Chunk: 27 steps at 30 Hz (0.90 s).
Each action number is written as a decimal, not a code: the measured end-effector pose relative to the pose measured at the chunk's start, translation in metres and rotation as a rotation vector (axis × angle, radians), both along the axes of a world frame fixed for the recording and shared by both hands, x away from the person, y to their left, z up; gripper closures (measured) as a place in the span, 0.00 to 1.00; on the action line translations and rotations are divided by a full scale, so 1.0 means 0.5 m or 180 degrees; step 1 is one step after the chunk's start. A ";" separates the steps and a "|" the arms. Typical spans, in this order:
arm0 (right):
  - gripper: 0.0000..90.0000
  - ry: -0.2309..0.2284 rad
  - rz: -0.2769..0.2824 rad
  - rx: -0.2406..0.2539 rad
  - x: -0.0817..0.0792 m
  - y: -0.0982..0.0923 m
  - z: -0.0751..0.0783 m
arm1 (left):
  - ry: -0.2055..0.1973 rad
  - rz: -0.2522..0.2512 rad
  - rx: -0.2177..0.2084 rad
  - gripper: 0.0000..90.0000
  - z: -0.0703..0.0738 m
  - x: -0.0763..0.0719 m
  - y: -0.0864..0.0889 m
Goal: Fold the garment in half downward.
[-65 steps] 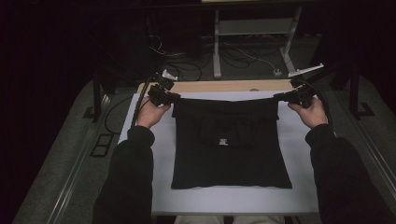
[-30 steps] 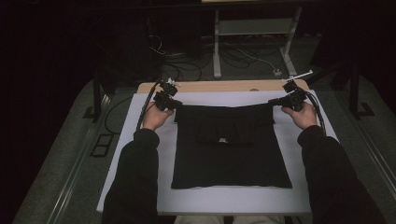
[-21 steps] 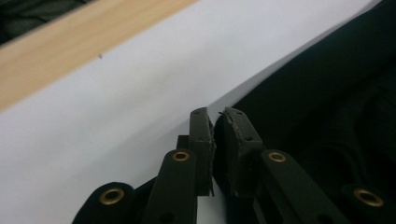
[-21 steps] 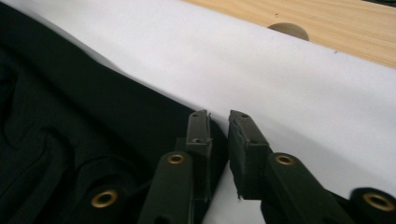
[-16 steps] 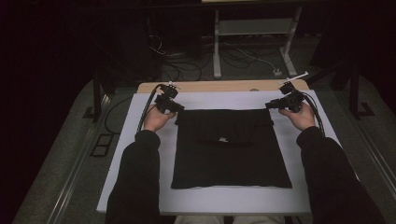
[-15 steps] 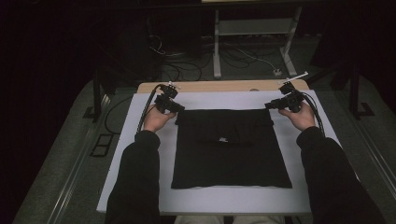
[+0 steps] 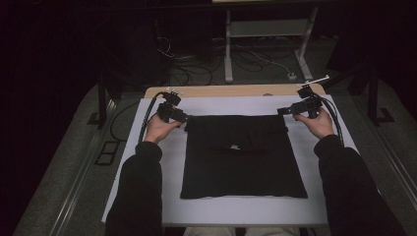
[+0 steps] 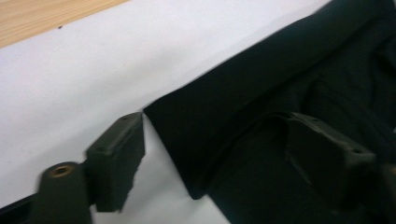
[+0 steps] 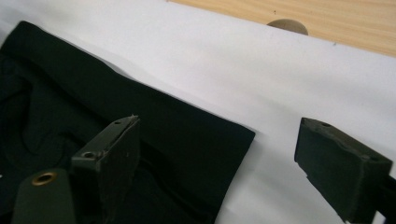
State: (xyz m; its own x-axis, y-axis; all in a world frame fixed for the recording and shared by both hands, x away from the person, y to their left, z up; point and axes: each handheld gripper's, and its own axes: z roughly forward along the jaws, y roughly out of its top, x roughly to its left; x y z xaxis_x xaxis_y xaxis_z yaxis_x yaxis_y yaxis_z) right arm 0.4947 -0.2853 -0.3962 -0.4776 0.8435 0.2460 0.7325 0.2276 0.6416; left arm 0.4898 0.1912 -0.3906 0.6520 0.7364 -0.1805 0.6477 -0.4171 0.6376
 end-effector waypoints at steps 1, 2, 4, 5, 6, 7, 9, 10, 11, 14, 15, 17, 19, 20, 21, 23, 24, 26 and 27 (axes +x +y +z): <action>0.15 -0.0002 0.0002 0.0043 -0.002 -0.001 0.002 | -0.0012 -0.0011 -0.0017 0.14 0.001 -0.001 0.001; 0.15 0.0004 0.0029 0.0080 -0.003 -0.003 0.004 | 0.0000 0.0008 -0.0037 0.14 0.001 -0.003 0.001; 0.15 0.0004 0.0059 0.0133 -0.006 -0.005 0.009 | 0.0061 0.0011 -0.0046 0.11 0.000 -0.005 -0.002; 0.15 -0.0009 0.0075 0.0173 -0.008 -0.006 0.012 | 0.0100 -0.0007 -0.0065 0.08 -0.002 -0.005 -0.003; 0.14 -0.0011 0.0093 0.0211 -0.010 -0.006 0.014 | 0.0137 -0.0026 -0.0074 0.05 -0.003 -0.006 -0.005; 0.14 -0.0002 0.0104 0.0240 -0.012 -0.006 0.017 | 0.0138 -0.0053 -0.0052 0.02 -0.003 -0.008 -0.008; 0.10 -0.0018 0.0119 0.0239 -0.015 -0.004 0.022 | 0.0118 -0.0056 -0.0090 0.00 -0.001 -0.011 -0.013; 0.07 -0.0003 0.0137 0.0243 -0.016 -0.002 0.024 | 0.0118 -0.0078 -0.0154 0.00 0.001 -0.013 -0.015; 0.04 0.0009 0.0152 0.0250 -0.017 0.000 0.025 | 0.0126 -0.0097 -0.0203 0.00 0.004 -0.014 -0.017; 0.00 -0.0032 0.0188 0.0159 -0.025 0.012 0.029 | 0.0061 -0.0145 -0.0203 0.00 0.014 -0.021 -0.028; 0.00 -0.0058 0.0208 0.0142 -0.028 0.015 0.031 | 0.0037 -0.0165 -0.0218 0.00 0.017 -0.024 -0.032; 0.00 -0.0079 0.0235 0.0171 -0.032 0.023 0.034 | -0.0018 -0.0206 -0.0209 0.00 0.023 -0.027 -0.037; 0.00 -0.0107 0.0267 0.0170 -0.036 0.030 0.038 | -0.0047 -0.0222 -0.0211 0.00 0.027 -0.032 -0.043; 0.00 -0.0113 0.0283 0.0171 -0.038 0.034 0.040 | -0.0058 -0.0210 -0.0217 0.00 0.029 -0.034 -0.046; 0.00 -0.0134 0.0294 0.0166 -0.040 0.037 0.042 | -0.0069 -0.0219 -0.0203 0.00 0.030 -0.035 -0.048; 0.00 -0.0142 0.0320 0.0176 -0.043 0.042 0.045 | -0.0089 -0.0234 -0.0170 0.00 0.031 -0.038 -0.053; 0.00 -0.0152 0.0334 0.0182 -0.044 0.046 0.045 | -0.0093 -0.0236 -0.0136 0.00 0.032 -0.039 -0.055; 0.00 -0.0164 0.0374 0.0187 -0.046 0.053 0.045 | -0.0087 -0.0240 -0.0103 0.00 0.031 -0.041 -0.061; 0.00 -0.0167 0.0390 0.0204 -0.048 0.057 0.045 | -0.0082 -0.0268 -0.0086 0.00 0.030 -0.041 -0.063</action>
State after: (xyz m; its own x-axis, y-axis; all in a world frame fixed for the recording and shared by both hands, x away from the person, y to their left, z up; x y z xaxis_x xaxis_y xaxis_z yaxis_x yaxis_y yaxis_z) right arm 0.4710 -0.2568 -0.3740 -0.5895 0.7615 0.2694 0.6669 0.2707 0.6943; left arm 0.4696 0.1595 -0.3757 0.7161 0.6738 -0.1819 0.5943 -0.4520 0.6652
